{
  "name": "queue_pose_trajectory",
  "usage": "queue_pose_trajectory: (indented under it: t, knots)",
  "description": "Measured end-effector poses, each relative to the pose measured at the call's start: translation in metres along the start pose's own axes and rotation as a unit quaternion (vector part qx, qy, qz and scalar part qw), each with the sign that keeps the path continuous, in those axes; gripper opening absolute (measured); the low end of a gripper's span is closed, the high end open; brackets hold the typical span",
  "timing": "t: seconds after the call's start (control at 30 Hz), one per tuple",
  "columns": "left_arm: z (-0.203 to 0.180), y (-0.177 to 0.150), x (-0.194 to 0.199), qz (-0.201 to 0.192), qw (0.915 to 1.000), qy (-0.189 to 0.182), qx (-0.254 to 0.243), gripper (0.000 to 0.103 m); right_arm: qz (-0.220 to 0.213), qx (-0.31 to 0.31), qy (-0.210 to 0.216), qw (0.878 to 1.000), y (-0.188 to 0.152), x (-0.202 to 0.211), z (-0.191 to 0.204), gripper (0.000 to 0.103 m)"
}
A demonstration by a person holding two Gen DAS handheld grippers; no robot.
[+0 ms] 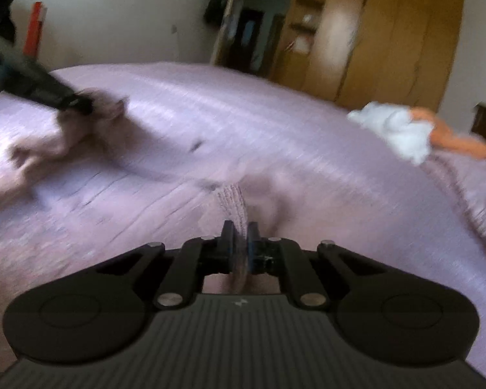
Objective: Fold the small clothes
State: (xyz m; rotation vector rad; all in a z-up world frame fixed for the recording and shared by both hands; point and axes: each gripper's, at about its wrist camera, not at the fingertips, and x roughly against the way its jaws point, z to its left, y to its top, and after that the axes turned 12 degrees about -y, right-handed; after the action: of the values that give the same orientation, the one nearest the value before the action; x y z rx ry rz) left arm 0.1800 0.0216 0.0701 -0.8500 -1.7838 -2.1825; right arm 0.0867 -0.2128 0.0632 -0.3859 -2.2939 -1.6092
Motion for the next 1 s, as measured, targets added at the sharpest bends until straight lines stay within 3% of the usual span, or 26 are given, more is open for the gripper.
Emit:
queue_pose_trajectory:
  t: [0.17, 0.33, 0.47, 0.57, 0.67, 0.7, 0.77, 0.83, 0.9, 1.0]
  knots:
    - [0.015, 0.01, -0.013, -0.009, 0.9998, 0.008, 0.016, 0.019, -0.019, -0.005, -0.072, 0.997, 0.027, -0.027, -0.041, 0.007]
    - [0.039, 0.017, -0.043, 0.003, 0.9981, 0.015, 0.059, 0.019, -0.001, -0.016, -0.122, 0.992, 0.034, -0.073, -0.076, 0.007]
    - [0.063, 0.014, -0.074, 0.036, 0.994, 0.052, 0.09, 0.018, 0.056, -0.031, -0.126, 0.99, 0.018, -0.122, -0.09, 0.007]
    - [0.074, 0.008, -0.081, 0.053, 0.9925, 0.049, 0.1, 0.019, 0.11, -0.029, -0.118, 0.987, -0.001, -0.155, -0.089, 0.008]
    - [0.079, 0.005, -0.074, 0.053, 0.9933, 0.03, 0.099, 0.02, 0.113, -0.029, -0.122, 0.986, -0.007, -0.165, -0.084, 0.011]
    - [0.081, 0.005, -0.071, 0.054, 0.9933, 0.021, 0.1, 0.021, 0.116, -0.033, -0.12, 0.985, -0.006, -0.164, -0.085, 0.02]
    - [0.084, 0.007, -0.066, 0.056, 0.9927, 0.001, 0.107, 0.038, 0.119, -0.036, -0.128, 0.984, -0.001, -0.163, -0.087, 0.035]
    - [0.083, 0.011, -0.063, 0.051, 0.9925, -0.013, 0.11, 0.048, 0.117, -0.046, -0.14, 0.982, 0.003, -0.157, -0.092, 0.059]
    - [0.082, 0.016, -0.063, 0.048, 0.9931, -0.024, 0.104, 0.056, 0.106, -0.069, -0.132, 0.983, 0.008, -0.146, -0.1, 0.071]
    - [0.08, 0.02, -0.073, 0.061, 0.9934, -0.034, 0.091, 0.062, 0.09, -0.107, -0.119, 0.983, 0.015, -0.123, -0.104, 0.077]
